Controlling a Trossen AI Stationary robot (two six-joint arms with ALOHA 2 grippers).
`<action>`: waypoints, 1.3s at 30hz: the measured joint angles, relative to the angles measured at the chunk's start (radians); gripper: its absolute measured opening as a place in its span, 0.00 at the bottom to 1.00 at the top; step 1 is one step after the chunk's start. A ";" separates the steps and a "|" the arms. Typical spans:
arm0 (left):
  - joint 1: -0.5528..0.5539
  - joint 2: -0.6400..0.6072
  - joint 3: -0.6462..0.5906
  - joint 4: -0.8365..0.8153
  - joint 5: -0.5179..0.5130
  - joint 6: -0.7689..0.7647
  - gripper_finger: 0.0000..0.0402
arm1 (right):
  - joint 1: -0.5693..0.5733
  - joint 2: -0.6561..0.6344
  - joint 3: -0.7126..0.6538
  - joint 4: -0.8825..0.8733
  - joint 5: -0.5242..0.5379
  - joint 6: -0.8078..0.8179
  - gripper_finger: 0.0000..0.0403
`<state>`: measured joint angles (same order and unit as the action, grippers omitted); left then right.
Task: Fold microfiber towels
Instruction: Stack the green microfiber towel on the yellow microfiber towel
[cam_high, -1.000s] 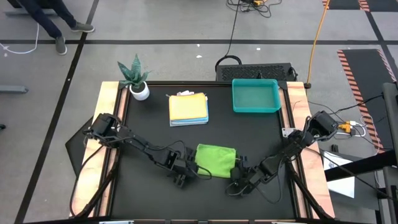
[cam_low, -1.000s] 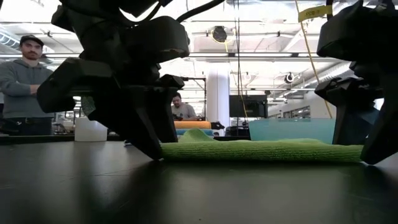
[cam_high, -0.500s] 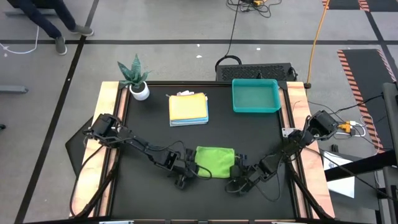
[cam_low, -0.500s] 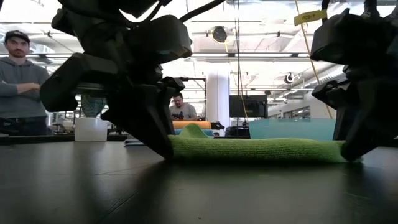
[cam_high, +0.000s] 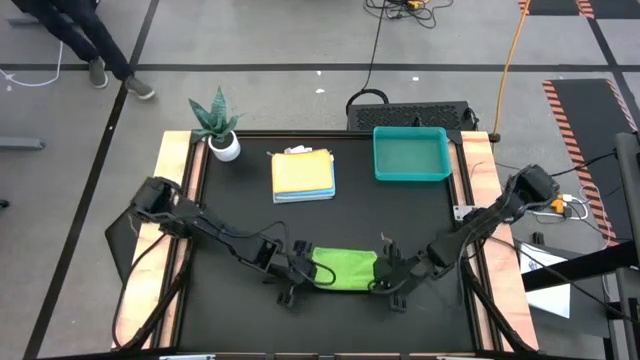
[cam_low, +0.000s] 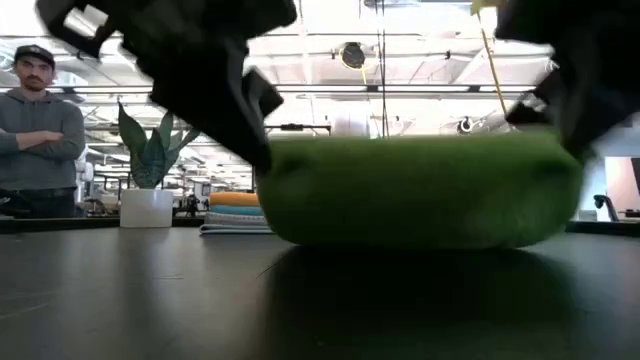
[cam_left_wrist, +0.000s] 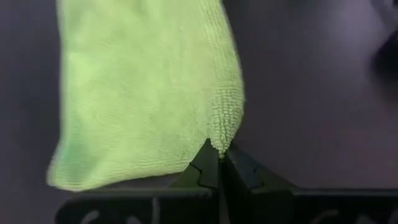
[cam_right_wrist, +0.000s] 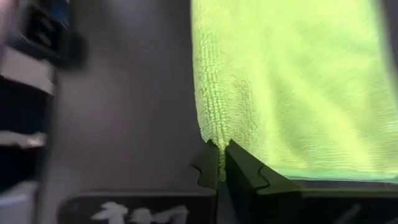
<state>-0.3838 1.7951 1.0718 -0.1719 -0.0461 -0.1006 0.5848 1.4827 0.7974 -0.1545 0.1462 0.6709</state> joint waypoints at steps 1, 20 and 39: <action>0.004 -0.019 0.000 -0.009 0.002 -0.018 0.01 | -0.014 -0.027 0.000 0.000 -0.006 -0.002 0.00; 0.346 -0.481 0.001 -0.451 -0.191 -0.076 0.00 | -0.711 -0.115 0.335 -0.236 -0.225 -0.569 0.00; 0.962 -0.452 0.001 -0.318 -0.190 0.491 0.00 | -1.081 0.303 0.656 0.014 -0.190 -1.094 0.00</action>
<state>0.5781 1.3431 1.0725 -0.4901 -0.2360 0.3902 -0.4959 1.7856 1.4532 -0.1404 -0.0442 -0.4229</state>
